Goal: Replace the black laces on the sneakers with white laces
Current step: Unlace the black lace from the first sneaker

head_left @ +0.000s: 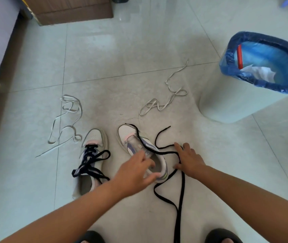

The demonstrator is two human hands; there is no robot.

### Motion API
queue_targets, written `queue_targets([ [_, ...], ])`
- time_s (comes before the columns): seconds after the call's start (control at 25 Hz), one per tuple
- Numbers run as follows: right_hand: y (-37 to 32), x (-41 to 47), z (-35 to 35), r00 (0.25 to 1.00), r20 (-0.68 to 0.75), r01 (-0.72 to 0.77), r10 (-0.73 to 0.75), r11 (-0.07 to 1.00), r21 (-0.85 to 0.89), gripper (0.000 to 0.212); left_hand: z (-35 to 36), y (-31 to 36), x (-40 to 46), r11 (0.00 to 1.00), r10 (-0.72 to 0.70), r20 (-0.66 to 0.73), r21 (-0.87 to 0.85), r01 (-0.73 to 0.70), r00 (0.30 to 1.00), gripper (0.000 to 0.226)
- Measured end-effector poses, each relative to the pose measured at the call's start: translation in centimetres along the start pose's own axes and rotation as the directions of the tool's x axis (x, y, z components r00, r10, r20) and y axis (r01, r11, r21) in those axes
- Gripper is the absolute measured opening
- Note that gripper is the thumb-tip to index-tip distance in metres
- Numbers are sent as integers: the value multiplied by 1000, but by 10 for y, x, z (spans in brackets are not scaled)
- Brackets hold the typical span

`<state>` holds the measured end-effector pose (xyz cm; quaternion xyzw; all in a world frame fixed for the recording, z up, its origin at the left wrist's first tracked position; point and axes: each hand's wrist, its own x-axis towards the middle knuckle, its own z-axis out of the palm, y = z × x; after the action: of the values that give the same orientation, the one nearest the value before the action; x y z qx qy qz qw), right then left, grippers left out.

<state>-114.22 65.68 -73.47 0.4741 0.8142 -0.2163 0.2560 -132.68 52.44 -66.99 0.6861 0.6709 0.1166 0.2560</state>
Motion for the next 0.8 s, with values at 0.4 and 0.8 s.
queue_targets([
  [0.4, 33, -29, 24, 998, -57, 5, 0, 996, 88, 12, -9, -12, -8, 910, 86, 307, 363, -200, 948, 37],
  [0.8, -11, -110, -161, 961, -213, 190, -178, -135, 972, 19, -77, 71, 74, 871, -3, 54, -490, 29, 999, 79],
])
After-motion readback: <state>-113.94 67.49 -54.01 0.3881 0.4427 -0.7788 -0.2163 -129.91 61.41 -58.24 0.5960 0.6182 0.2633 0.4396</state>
